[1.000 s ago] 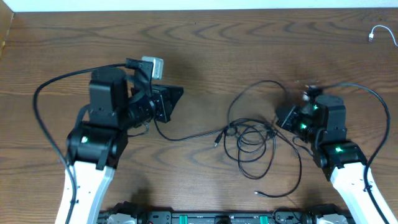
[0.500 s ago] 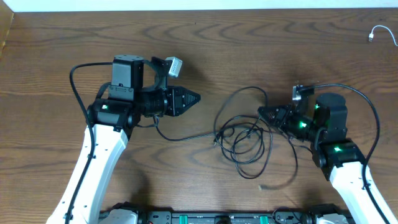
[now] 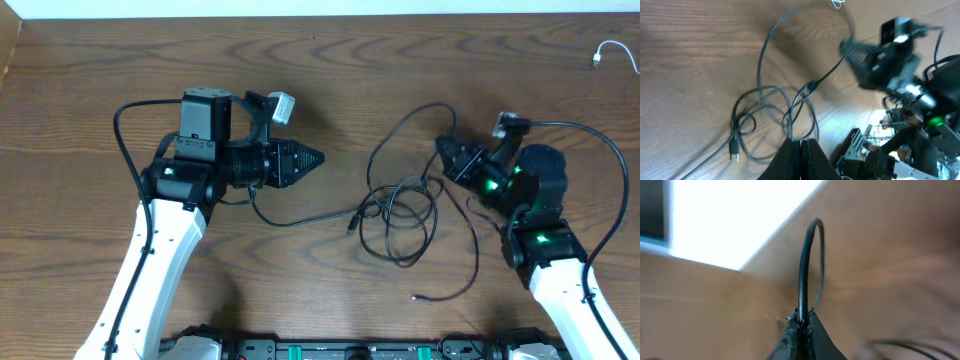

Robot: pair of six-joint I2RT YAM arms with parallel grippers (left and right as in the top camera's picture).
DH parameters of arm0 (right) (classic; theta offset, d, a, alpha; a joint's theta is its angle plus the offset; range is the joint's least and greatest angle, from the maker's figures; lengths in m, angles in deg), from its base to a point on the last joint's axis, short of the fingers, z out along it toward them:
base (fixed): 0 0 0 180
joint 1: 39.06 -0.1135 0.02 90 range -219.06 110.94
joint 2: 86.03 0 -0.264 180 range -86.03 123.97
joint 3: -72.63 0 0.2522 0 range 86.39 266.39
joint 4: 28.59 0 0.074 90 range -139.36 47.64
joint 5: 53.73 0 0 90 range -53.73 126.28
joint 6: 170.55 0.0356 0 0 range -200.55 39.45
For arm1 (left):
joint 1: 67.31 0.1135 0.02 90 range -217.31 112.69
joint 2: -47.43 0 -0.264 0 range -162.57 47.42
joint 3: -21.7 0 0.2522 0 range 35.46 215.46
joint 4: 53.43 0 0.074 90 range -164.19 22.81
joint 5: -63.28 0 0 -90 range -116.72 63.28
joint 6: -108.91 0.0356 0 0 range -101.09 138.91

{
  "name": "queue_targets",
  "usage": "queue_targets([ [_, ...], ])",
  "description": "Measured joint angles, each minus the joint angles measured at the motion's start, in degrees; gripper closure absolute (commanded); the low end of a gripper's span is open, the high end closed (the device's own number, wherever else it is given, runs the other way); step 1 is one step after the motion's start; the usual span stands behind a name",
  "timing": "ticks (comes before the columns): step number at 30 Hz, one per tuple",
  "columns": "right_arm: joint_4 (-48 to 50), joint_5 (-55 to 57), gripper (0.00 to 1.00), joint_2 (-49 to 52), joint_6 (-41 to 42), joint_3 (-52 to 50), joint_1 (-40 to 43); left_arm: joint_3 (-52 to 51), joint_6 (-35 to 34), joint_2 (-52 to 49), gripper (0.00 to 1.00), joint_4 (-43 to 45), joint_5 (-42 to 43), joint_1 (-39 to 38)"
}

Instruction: Untangle cables

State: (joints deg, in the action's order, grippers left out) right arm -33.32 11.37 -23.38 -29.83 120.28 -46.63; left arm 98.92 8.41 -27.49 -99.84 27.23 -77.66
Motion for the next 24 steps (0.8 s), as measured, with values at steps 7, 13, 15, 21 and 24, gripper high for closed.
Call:
queue_targets([
  [7, 9.51, -1.84, 0.99, 0.00, -12.68, 0.17, -1.16, 0.00, 0.02, 0.00, 0.92, 0.00, 0.02, 0.00],
  [13, 7.45, 14.75, 0.99, 2.08, -15.52, 0.17, -4.17, 0.00, 0.00, 0.00, 0.92, 0.02, 0.00, -1.46],
  [15, 7.41, 14.36, 0.99, 3.52, -15.26, 0.17, -5.11, 0.00, 0.02, 0.00, 0.92, 0.04, 0.00, -2.34],
  [21, 2.14, 11.74, 0.99, 11.04, -13.35, 0.33, -10.97, 0.00, 0.00, 0.00, 0.92, 0.28, 0.00, -3.58],
  [24, 4.74, 17.27, 0.99, 17.11, -13.35, 0.33, -14.51, 0.00, 0.00, 0.00, 0.92, 0.37, -0.04, -3.58],
])
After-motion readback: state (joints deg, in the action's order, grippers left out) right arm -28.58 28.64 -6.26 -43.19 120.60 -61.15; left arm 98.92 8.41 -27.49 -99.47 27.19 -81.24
